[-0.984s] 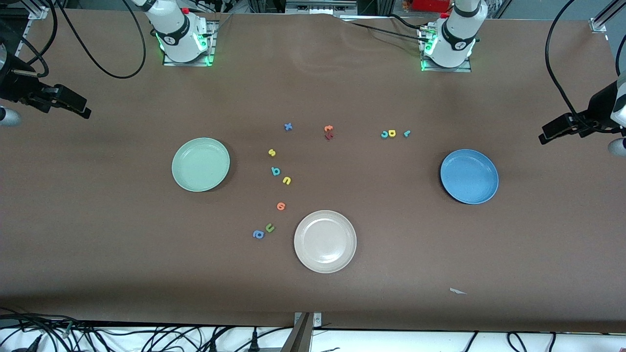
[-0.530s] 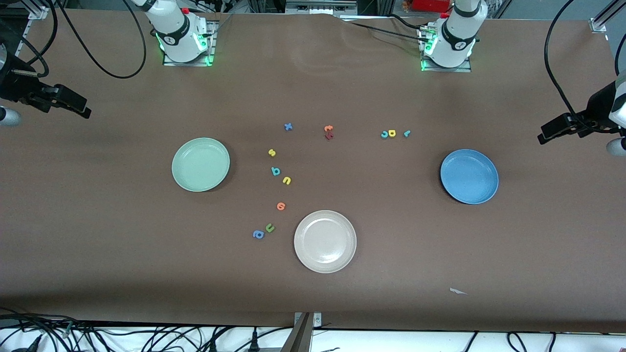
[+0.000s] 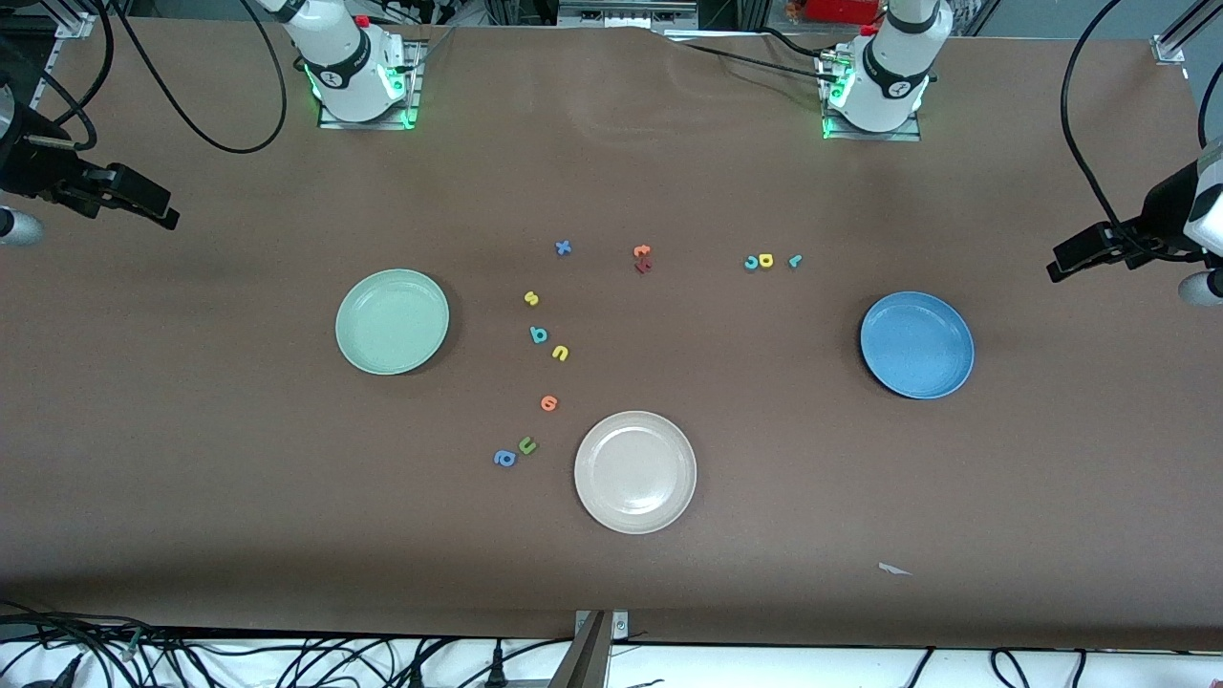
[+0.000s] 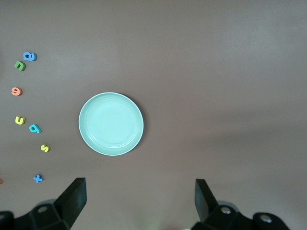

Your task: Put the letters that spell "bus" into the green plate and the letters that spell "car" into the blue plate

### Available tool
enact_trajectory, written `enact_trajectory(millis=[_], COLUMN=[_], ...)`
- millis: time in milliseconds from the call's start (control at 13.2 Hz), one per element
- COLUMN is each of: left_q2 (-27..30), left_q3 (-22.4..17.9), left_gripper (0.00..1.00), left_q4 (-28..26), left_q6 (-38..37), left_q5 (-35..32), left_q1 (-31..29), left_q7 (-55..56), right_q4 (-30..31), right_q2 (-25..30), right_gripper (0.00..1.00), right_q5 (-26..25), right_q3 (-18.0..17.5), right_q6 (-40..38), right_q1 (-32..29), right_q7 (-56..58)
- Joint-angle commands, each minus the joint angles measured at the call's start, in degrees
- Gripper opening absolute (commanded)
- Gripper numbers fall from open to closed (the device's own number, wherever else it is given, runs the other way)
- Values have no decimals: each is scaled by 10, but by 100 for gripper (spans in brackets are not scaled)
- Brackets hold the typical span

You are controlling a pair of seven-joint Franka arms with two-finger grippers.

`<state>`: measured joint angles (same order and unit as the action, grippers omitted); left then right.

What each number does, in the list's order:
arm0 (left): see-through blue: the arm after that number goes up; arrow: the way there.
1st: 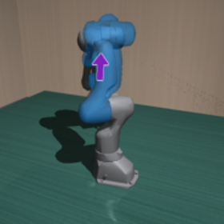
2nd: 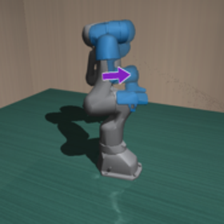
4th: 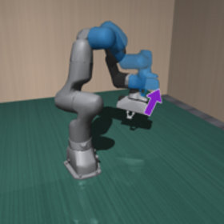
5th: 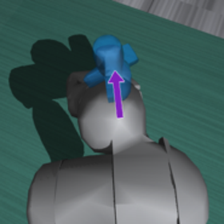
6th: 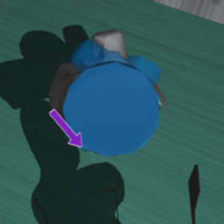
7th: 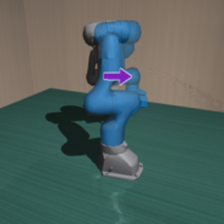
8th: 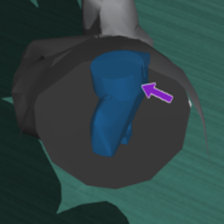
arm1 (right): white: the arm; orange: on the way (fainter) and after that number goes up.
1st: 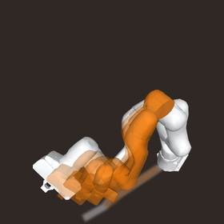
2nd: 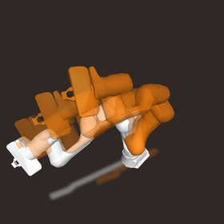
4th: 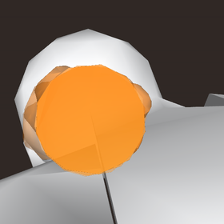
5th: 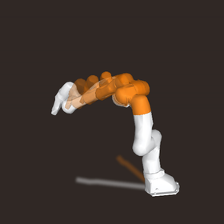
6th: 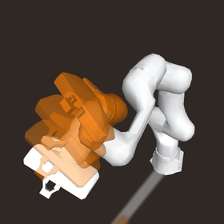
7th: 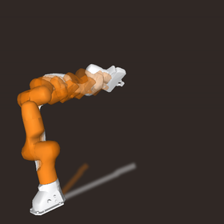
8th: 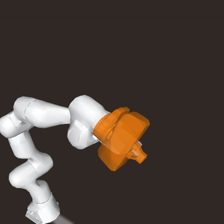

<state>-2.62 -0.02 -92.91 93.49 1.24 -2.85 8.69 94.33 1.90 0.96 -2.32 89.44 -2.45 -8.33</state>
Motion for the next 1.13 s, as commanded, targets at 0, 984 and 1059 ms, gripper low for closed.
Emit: enact_trajectory(millis=[0, 984, 1059], left_q2=[7, 1, 1], left_q3=[-5, -6, -6], left_gripper=[99, 100, 100], left_q4=[-10, -14, -15], left_q6=[5, 1, 1], left_q5=[10, 11, 11], left_q1=[5, 1, 1], left_q7=[-6, -7, -7], right_q4=[-11, -11, -11], right_q2=[2, 3, 3], right_gripper=[100, 100, 100], right_q5=[4, 4, 4], right_q3=[0, -1, -1], right_q6=[-14, -15, -15], right_q1=[0, 0, 0], right_q7=[2, 2, 2])
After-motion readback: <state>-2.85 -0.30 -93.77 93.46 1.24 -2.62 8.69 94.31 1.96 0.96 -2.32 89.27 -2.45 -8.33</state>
